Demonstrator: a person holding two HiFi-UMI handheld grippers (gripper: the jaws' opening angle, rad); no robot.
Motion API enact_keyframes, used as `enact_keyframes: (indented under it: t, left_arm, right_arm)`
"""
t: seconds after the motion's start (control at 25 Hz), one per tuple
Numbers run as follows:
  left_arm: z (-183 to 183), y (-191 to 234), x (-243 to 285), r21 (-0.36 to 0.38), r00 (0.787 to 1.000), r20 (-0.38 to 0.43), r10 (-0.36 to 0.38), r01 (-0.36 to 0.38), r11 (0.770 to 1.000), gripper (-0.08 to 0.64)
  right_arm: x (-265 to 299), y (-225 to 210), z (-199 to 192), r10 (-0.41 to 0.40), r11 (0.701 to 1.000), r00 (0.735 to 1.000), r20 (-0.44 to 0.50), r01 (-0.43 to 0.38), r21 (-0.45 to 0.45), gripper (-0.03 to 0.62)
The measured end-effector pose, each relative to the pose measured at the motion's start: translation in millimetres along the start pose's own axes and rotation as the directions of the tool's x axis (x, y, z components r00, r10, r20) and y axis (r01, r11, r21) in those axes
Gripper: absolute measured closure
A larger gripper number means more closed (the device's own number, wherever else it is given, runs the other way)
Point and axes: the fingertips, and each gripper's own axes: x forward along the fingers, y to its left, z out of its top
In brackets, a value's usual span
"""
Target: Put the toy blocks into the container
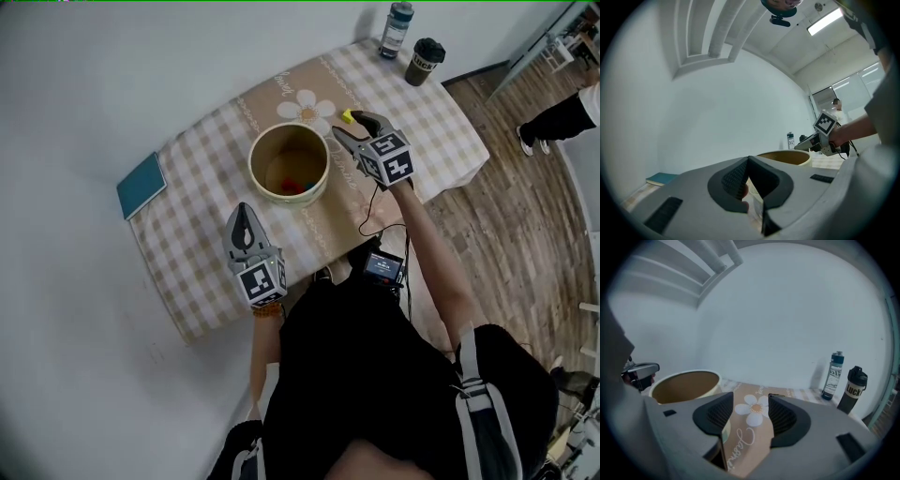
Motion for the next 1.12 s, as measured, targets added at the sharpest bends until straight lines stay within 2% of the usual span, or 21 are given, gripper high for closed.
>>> enact_keyframes:
  t: [0.16,0.4,0.72,1.04,1.08,1.12]
  left_arm:
    - [-3,0,10,0.008,1.000,-0.017,0.017,-0.017,1.000,0.563]
    - [-8,0,22,0.017,0.998,-0.036,0.044,-0.043,0.999,0.562]
    - [-21,6,27,0.030,0.993,-0.074,0.092,-0.090,0.995,0.561]
    - [-27,11,31,0.026,0.988,-0.090,0.123,-0.121,0.992,0.561]
    - [-27,11,31,0.027,0.988,-0.091,0.124,-0.122,0.992,0.562]
    - [-27,12,31,0.027,0.988,-0.091,0.126,-0.124,0.992,0.561]
  right_arm:
    - [20,-36,-27,-0.032,0.999,0.998,-0.054,0.032,-0.005,0.351]
    - [53,-71,-65,-0.021,1.000,0.990,-0.140,0.023,0.008,0.351]
    - [92,-90,-110,0.009,1.000,0.969,-0.246,-0.005,0.015,0.351]
    - [108,-98,-132,0.013,1.000,0.954,-0.300,-0.005,0.027,0.351]
    - [109,-99,-132,0.007,1.000,0.954,-0.301,0.000,0.023,0.367]
    - [109,-100,-132,-0.004,1.000,0.954,-0.301,0.009,0.016,0.410]
